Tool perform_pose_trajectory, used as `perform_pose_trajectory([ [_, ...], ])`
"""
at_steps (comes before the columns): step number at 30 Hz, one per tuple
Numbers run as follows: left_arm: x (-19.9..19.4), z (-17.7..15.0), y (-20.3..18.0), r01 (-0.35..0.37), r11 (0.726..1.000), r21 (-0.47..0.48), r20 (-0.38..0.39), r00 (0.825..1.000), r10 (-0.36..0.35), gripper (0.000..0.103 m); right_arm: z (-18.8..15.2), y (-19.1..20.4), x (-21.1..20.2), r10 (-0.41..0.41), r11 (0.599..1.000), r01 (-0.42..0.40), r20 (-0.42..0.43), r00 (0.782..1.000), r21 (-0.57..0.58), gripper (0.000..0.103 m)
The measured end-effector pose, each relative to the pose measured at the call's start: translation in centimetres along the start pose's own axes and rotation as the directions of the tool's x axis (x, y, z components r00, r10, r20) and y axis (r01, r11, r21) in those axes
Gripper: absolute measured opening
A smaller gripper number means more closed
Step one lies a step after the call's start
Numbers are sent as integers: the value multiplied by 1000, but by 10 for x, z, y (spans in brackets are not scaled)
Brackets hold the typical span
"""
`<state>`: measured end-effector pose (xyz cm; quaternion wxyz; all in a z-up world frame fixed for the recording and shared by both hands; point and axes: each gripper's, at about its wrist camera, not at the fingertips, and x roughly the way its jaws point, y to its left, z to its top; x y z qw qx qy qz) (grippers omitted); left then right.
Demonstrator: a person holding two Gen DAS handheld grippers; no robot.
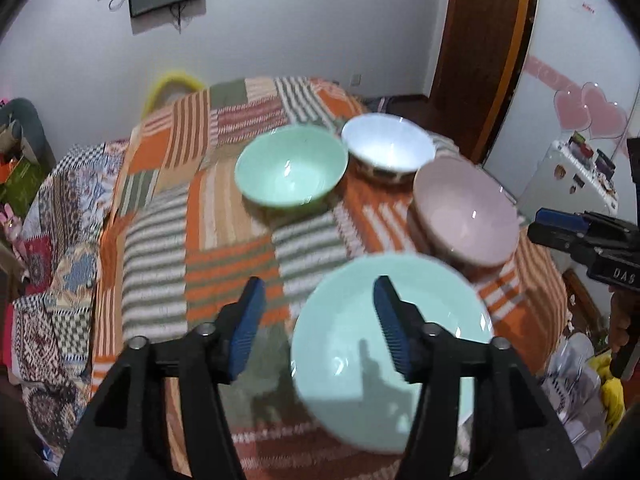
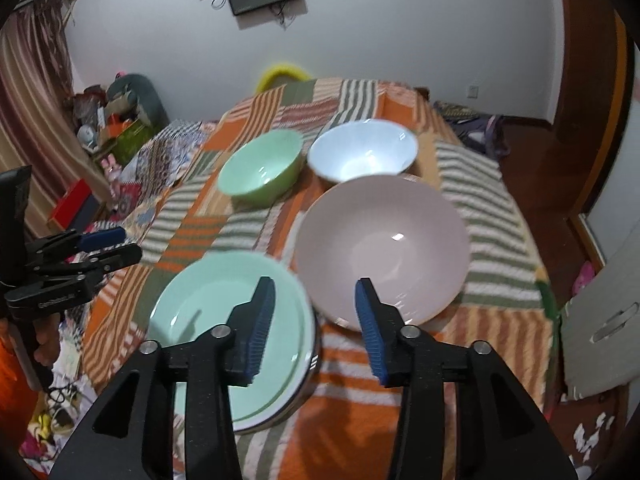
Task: Organize plates and bowls
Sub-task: 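Lower the mint green plate onto the white plate and open the left tool, then move the left tool to the pale pink bowl and close on its rim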
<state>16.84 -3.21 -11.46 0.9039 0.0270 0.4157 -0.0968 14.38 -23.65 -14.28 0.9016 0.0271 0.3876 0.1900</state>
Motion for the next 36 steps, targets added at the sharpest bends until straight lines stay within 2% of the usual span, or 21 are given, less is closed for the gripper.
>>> perform_pose_trajectory([
  [2,5,11,-8,11,1000,4,9,1000,-11,67,5,-8,-3,-24,1000,23,26,999,8,50],
  [6,23,26,-23,37,999,18,-9,999,-37,69,10,-27,-1,-53,998,52,37,998,37,50],
  [14,77,40,-57,102,993,59,-90,991,-97,69,4,-73,17,-104,988,105,-12,995,109,50],
  [25,137,49,-81,142,987,77,-168,977,-128,68,-1,-99,44,-75,985,82,-48,996,154,50],
  [27,144,50,-83,151,986,74,-179,974,-136,64,-1,-100,48,-72,985,78,-47,996,153,50],
  [29,150,50,-84,158,985,74,-192,971,-142,53,-1,-103,51,-56,985,63,-45,997,161,47],
  [30,153,50,-85,167,983,75,-199,968,-149,50,-2,-104,52,-49,985,56,-46,998,165,42],
  [32,156,50,-87,173,982,82,-207,966,-153,35,-2,-104,55,-30,985,39,-55,998,169,35],
  [34,159,49,-90,193,977,89,-218,961,-170,25,-3,-105,57,-9,985,20,-63,998,173,26],
  [35,160,49,-91,212,974,86,-225,956,-188,17,-4,-105,59,3,985,9,-69,998,173,18],
  [36,159,49,-93,230,970,84,-235,950,-205,16,-5,-105,60,20,985,-7,-72,997,173,15],
])
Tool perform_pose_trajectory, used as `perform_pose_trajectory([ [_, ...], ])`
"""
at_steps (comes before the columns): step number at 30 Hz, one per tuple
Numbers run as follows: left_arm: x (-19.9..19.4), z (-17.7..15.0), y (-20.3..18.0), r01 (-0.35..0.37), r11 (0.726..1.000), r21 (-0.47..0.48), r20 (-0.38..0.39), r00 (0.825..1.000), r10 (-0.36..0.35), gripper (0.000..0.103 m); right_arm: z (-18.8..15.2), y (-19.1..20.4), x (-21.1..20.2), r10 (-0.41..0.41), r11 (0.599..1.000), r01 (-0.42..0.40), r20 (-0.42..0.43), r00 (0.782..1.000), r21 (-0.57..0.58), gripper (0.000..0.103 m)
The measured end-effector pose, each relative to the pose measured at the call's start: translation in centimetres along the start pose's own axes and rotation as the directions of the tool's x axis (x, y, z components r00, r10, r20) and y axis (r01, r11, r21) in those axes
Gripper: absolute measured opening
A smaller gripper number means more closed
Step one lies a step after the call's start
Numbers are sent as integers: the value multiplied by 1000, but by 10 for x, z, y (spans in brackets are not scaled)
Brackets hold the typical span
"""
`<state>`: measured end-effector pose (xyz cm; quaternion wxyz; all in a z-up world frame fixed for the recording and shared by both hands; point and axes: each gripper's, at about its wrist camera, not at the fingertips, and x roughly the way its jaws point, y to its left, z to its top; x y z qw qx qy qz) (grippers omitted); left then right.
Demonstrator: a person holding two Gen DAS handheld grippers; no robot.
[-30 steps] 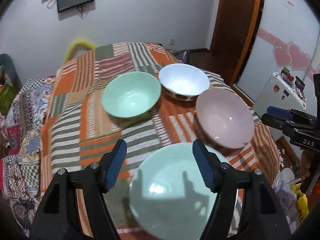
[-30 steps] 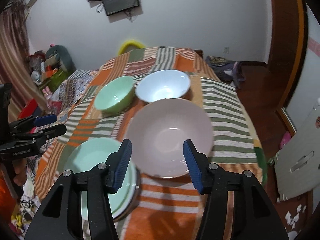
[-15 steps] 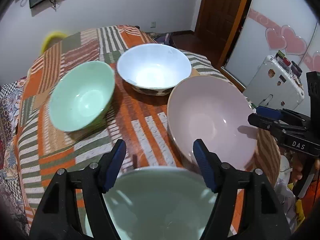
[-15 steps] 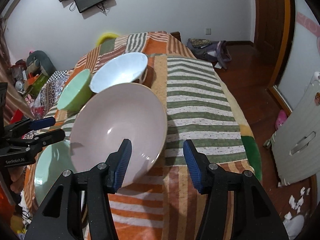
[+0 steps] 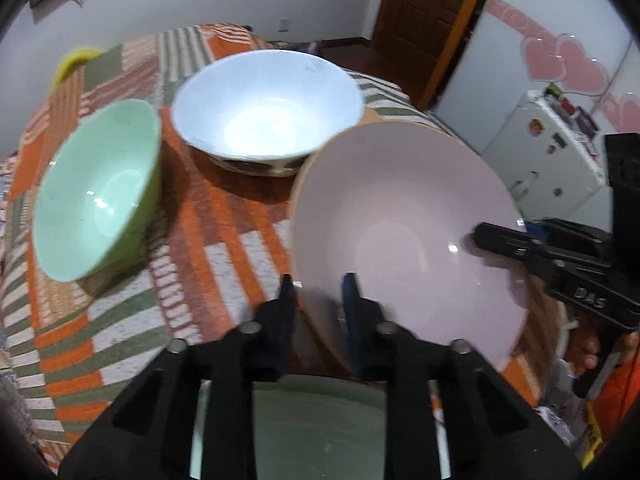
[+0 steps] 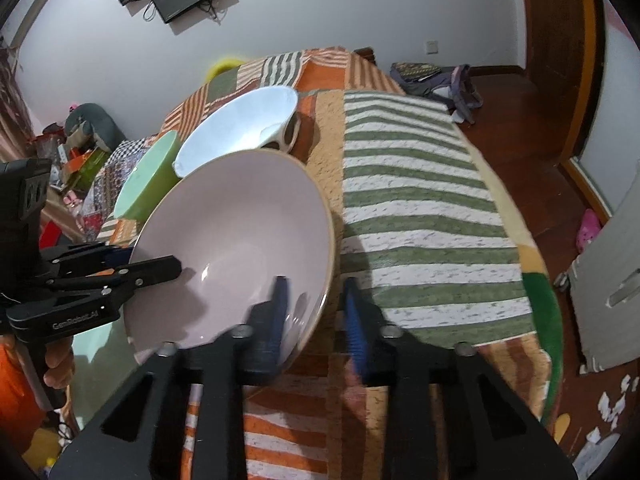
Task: Organize plates and bowls
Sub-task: 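Move the left tool to the pale pink bowl and close on its rim, then lift the pale pink bowl and carry it over the mint green plate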
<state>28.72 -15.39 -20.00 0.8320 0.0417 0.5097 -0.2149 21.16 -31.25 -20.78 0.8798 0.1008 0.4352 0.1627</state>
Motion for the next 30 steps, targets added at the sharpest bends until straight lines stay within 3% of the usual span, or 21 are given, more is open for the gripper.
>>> perform_pose_trajectory([
  [3,-2,-1,-5,-24,1000,15,0,1000,24,16,0,3,-2,-11,1000,11,0,1000,-8,15],
  [8,-8,-2,-5,-3,1000,-4,-5,1000,3,16,1,5,-11,-3,1000,3,0,1000,12,15],
  [20,-75,-15,-10,-12,1000,1,115,993,12,16,8,36,-50,4,999,-2,67,998,-39,15],
  [30,-129,-46,6,-55,998,-26,184,981,59,16,5,82,-63,20,994,-10,96,995,-111,15],
])
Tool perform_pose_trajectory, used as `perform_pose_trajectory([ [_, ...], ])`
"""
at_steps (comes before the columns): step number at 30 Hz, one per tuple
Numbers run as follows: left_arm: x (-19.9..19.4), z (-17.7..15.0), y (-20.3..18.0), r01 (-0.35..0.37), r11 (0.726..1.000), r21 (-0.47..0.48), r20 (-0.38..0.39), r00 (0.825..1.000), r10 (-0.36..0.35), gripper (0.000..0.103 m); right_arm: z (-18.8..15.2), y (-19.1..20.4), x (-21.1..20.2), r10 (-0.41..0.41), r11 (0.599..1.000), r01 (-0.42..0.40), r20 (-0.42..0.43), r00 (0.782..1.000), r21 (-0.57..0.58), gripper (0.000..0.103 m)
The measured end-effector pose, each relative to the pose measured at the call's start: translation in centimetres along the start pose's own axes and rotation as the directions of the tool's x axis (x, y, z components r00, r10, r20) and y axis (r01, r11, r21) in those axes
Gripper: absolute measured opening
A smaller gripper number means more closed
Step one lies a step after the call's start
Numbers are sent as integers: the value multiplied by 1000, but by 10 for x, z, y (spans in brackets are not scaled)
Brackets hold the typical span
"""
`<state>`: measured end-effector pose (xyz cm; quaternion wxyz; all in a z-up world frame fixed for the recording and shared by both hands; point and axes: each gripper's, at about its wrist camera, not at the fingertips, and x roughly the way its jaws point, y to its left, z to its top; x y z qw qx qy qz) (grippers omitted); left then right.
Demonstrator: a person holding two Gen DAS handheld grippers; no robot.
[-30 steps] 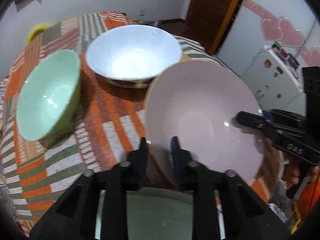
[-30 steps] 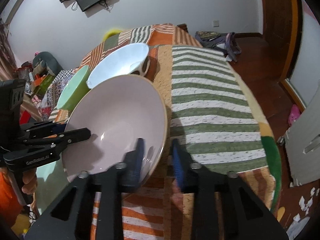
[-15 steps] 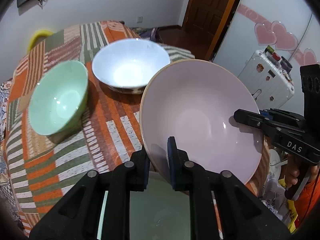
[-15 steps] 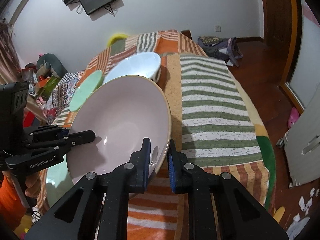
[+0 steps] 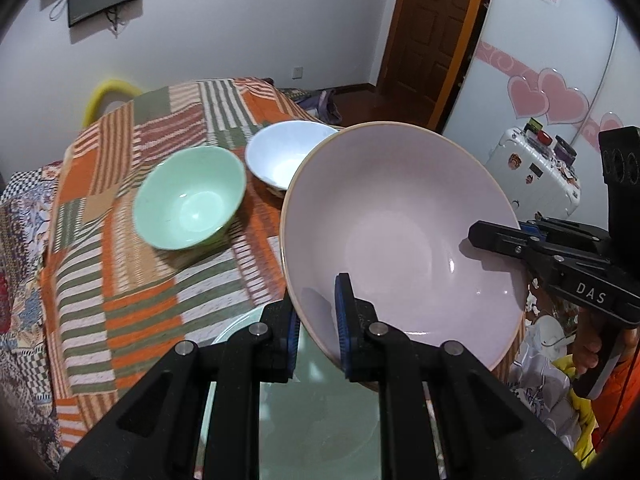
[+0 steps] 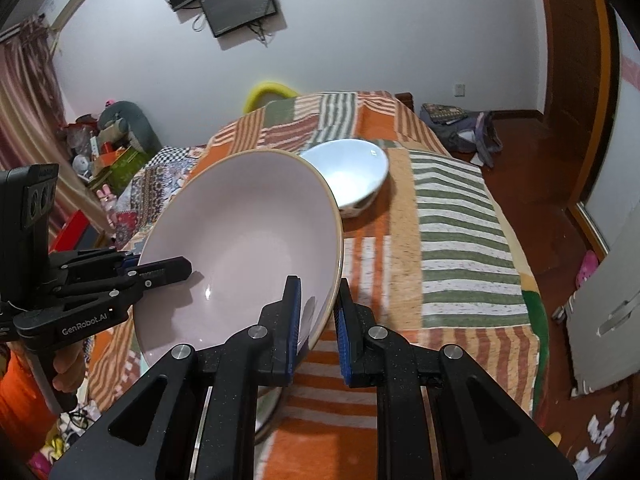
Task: Organize plates and bowls
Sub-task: 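Lift the pale pink bowl and carry it over the mint green plate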
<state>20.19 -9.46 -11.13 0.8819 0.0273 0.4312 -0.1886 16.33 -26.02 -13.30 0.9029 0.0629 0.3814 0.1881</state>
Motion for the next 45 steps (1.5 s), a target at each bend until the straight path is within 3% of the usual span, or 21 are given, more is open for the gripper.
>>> perform_pose_trajectory([
  [12,-57,-38,43,-70,995,-69,51,996,74,16,4,61,15,56,994,-57,-12,998,-91,15],
  [25,-97,-82,101,-155,973,-170,51,985,165,16,-3,125,46,152,972,-160,-63,986,-172,15],
  [36,-98,-123,151,-205,940,-272,-11,978,210,16,-16,173,80,190,948,-221,-148,971,-230,15],
  [45,-85,-157,180,-220,916,-336,-74,976,207,16,-30,196,112,198,933,-257,-240,950,-251,15],
])
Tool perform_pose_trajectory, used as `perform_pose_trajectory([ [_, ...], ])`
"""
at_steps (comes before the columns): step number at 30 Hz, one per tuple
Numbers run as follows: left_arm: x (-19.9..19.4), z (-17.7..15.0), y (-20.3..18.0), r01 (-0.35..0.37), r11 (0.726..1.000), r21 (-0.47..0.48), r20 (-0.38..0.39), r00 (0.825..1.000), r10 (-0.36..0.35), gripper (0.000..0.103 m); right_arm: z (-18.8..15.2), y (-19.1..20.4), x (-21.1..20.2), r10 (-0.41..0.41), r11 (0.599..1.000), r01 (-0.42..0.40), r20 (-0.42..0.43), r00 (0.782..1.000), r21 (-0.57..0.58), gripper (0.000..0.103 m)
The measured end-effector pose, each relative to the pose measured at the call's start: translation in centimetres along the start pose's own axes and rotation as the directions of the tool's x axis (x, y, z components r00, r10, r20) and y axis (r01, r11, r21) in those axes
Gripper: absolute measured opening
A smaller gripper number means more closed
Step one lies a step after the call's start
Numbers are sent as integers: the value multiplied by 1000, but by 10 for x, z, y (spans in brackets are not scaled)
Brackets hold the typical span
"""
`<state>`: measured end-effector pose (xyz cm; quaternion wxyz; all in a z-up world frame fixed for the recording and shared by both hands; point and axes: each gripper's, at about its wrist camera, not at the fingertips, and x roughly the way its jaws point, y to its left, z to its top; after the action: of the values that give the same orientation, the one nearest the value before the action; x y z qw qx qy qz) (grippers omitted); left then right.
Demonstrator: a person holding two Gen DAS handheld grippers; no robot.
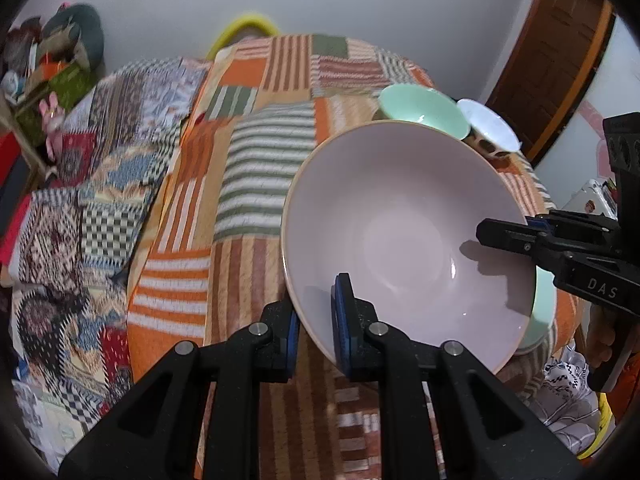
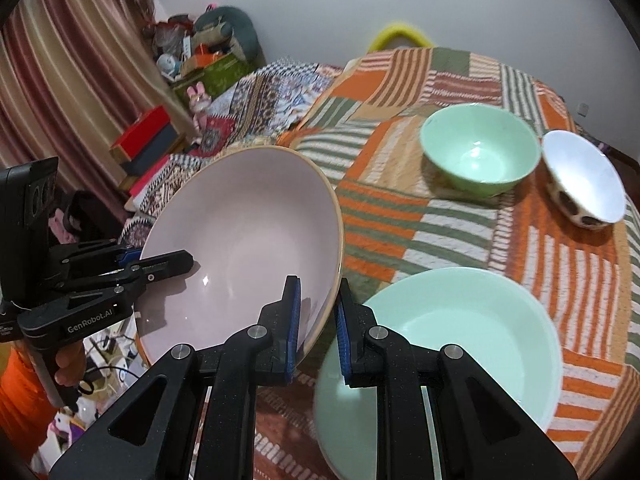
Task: Organize plates and bowls
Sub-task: 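Lift the pale pink bowl and carry it over the mint green plate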
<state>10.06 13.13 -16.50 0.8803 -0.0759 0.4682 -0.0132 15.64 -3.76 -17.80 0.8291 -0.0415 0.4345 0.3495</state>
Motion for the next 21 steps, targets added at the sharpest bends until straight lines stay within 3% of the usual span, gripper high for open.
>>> perform_pose_trajectory([
  [10,28,-21,32,-22,997,-67,-80,997,17,16,-4,18,47,13,999,-19,-119,993,-46,15],
  [21,46,-32,49,-2,994,-109,-102,995,-9,16,-10,20,70,15,998,-25,-192,981,-52,15],
])
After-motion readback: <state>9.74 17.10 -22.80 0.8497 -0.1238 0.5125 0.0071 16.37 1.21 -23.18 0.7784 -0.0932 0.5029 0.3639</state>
